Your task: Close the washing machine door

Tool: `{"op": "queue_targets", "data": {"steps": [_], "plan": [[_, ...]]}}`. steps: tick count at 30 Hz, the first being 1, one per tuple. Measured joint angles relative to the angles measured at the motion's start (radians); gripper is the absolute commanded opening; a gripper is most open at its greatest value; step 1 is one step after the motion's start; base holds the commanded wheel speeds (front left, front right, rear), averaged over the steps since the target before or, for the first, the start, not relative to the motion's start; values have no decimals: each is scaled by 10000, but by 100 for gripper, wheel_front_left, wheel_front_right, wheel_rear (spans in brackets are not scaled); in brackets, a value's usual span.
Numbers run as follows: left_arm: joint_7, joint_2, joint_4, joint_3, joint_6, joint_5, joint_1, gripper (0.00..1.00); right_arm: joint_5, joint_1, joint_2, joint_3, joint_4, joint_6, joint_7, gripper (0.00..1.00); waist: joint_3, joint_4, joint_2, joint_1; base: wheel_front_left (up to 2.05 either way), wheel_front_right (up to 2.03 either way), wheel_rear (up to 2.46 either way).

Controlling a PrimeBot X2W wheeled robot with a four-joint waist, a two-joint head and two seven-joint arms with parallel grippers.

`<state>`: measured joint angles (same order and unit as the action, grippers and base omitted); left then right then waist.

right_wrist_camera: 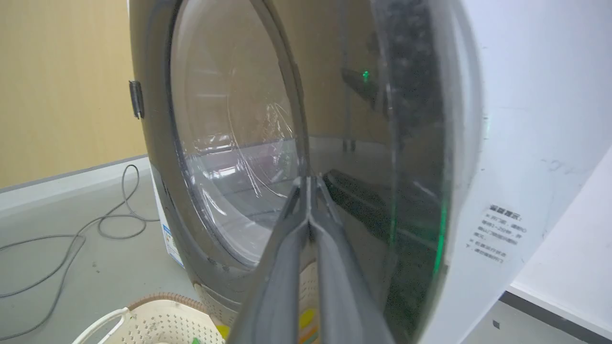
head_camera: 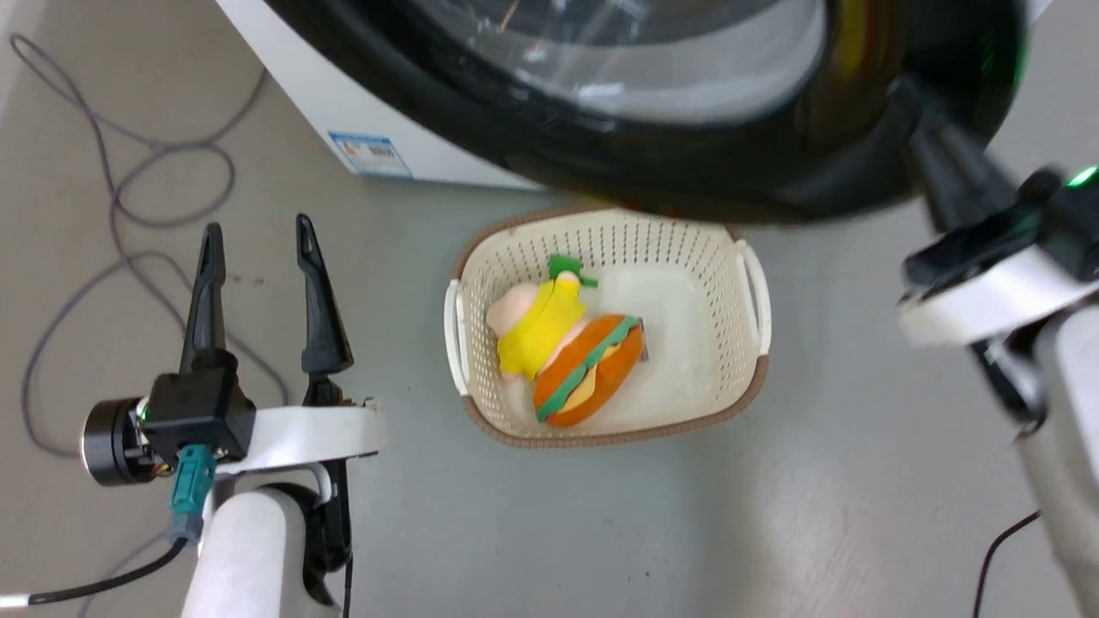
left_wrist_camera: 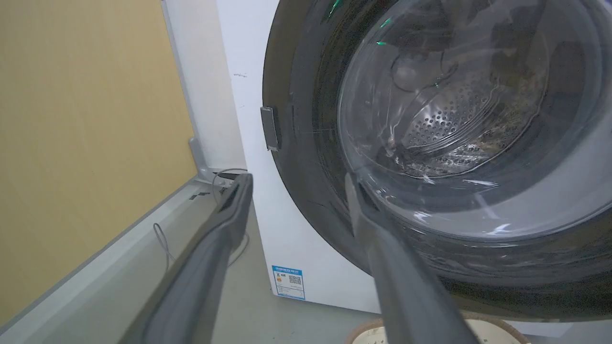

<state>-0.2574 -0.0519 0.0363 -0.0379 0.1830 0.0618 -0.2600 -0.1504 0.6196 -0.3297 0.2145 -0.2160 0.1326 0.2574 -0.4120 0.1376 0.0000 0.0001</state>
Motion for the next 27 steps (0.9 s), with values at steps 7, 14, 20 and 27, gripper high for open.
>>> {"op": "queue_targets", "data": {"steps": [7, 14, 20, 27], "plan": [[0, 17, 63, -192, 94, 186, -323, 100, 27, 1205, -255, -525, -957, -2, 0, 0, -600, 148, 0, -1, 0, 0, 0], [0, 21, 84, -299, 165, 311, -526, 100, 303, 2221, -529, -708, -1774, -2, 0, 0, -997, 340, 0, -1, 0, 0, 0], [0, 21, 84, -364, 244, 380, -593, 100, 719, 2609, -614, -1070, -2213, 0, 0, 0, -1097, 393, 0, 0, 0, 0, 0], [0, 23, -19, -291, 257, 374, -600, 100, 872, 2522, -437, -1480, -2178, -2, 0, 0, -858, 303, 0, -1, 0, 0, 0]]}}
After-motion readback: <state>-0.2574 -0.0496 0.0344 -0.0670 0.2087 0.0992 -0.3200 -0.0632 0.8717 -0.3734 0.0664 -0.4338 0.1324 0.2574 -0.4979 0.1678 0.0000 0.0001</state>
